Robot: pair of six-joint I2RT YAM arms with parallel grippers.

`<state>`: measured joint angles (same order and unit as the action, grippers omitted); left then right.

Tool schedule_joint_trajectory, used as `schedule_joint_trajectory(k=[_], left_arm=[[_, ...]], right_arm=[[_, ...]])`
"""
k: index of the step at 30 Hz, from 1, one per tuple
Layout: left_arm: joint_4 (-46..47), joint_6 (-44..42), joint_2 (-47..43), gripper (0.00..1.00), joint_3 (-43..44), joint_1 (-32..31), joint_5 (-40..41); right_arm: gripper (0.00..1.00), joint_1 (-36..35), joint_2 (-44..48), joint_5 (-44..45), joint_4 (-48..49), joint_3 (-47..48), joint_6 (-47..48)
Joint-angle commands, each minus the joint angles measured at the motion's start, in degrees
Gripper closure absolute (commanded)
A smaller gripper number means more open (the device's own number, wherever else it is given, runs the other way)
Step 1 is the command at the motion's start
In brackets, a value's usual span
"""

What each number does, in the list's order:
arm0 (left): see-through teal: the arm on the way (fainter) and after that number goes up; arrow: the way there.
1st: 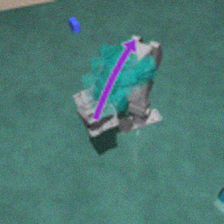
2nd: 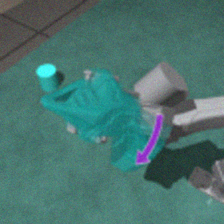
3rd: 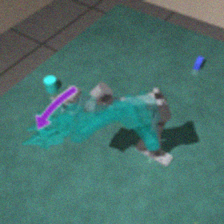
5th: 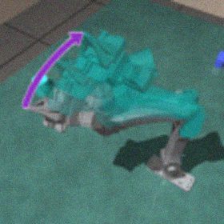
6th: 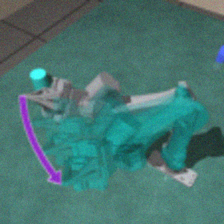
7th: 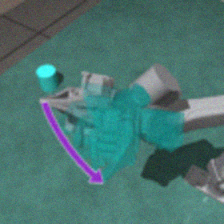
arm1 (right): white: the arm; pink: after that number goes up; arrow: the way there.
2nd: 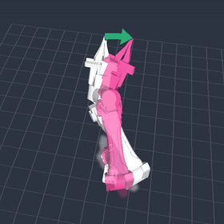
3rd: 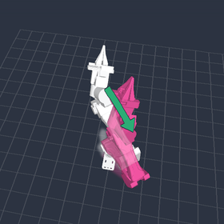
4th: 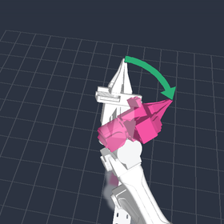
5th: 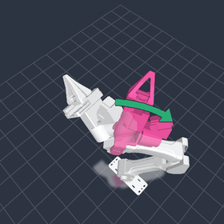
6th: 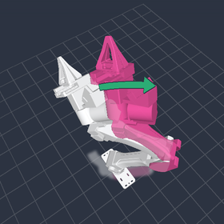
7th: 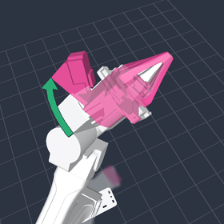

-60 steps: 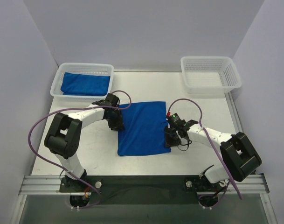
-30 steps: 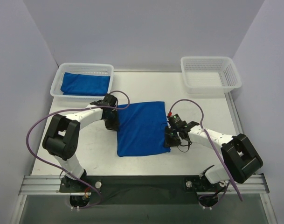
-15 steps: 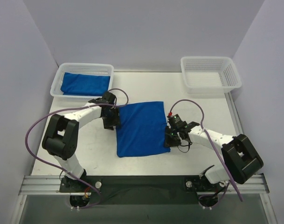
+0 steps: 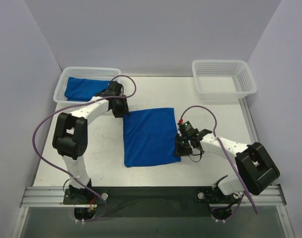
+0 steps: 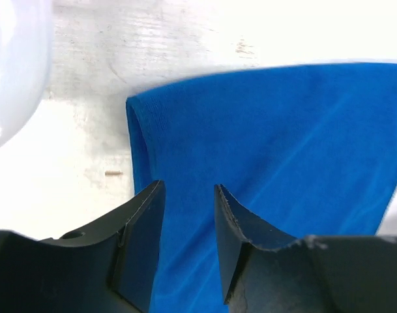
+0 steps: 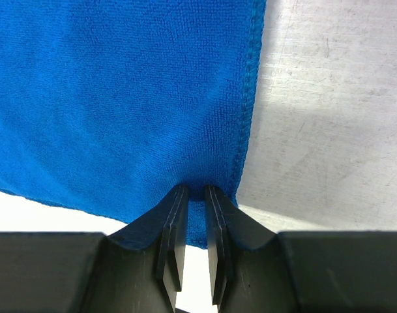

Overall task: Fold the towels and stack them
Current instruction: Fold the towel

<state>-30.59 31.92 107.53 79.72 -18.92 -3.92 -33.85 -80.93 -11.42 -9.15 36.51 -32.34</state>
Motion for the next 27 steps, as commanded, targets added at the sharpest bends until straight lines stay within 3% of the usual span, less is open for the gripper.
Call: schedule_joint_trajectory(k=[1,21,23,27], left_arm=[[1.06,-0.63,3.04,0.54,2.72,0.37,0.76],[2.81,-0.19,6.21,0.56,0.61,0.46,2.69],[3.25,-0.37,6.03,0.58,0.43,0.46,2.78],[3.52,-0.81,5.68,0.77,0.08,0.46,2.52]], right_arm=[[0.81,-0.52,-2.84,1.31,-2.81,-2.15,0.61],[0.81,-0.52,-1.60,1.49,-2.72,-4.08,-0.18],[0.81,-0.61,-1.34,1.66,-2.72,-4.43,-0.18],[0.81,-0.52,-0.99,1.75,-2.63,-4.69,-0.62]])
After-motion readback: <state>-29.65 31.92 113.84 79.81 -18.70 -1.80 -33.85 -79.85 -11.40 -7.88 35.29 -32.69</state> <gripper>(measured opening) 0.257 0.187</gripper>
